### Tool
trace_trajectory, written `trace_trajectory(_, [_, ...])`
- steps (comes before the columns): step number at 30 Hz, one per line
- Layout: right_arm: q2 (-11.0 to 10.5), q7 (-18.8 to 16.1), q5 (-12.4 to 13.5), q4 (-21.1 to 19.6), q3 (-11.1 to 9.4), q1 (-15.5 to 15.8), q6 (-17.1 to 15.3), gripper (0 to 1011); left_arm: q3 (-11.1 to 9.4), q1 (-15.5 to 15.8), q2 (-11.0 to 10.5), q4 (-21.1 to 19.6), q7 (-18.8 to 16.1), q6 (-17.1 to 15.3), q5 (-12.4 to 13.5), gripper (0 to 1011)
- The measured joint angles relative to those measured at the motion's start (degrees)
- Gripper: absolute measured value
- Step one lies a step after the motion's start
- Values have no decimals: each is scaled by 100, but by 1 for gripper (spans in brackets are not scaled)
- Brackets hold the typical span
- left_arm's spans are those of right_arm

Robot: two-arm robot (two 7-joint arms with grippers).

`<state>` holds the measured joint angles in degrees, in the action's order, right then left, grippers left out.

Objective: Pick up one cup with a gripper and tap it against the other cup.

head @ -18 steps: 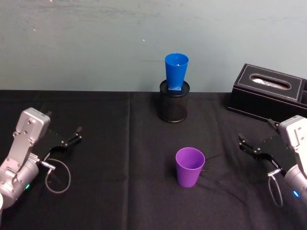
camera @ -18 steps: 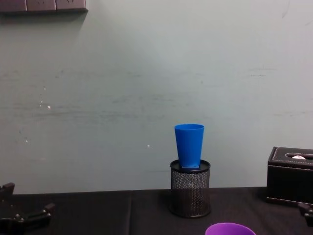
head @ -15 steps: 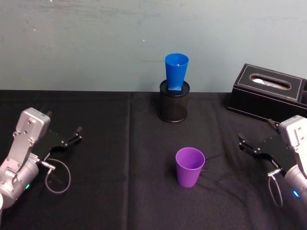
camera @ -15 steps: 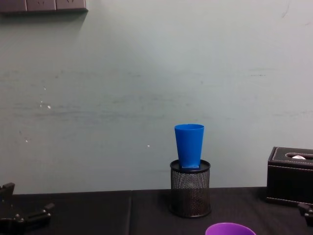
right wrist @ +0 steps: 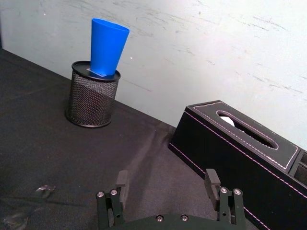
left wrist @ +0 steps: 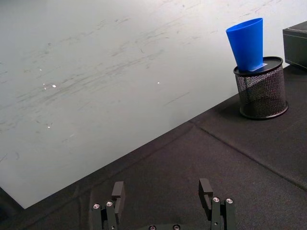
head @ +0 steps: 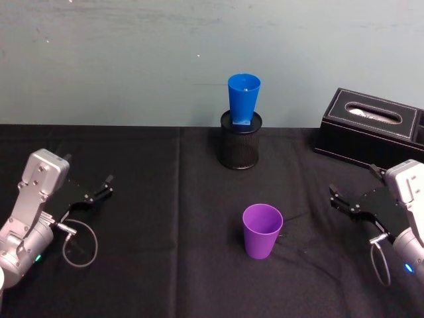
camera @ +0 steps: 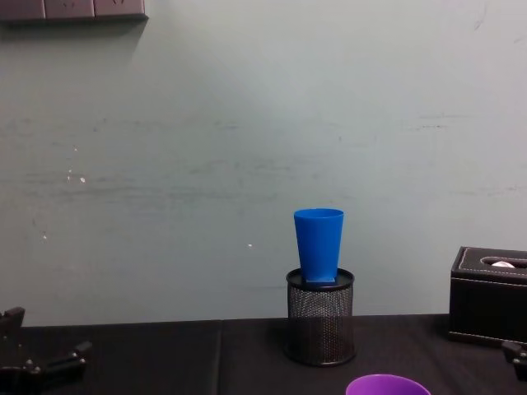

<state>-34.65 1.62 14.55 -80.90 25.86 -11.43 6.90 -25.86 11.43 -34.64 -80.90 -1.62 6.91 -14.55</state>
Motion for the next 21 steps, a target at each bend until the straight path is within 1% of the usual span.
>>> trace_trajectory(21, [0, 0, 0, 0, 0, 0, 0, 1000, 0, 0, 0, 0, 0, 0, 0, 1012])
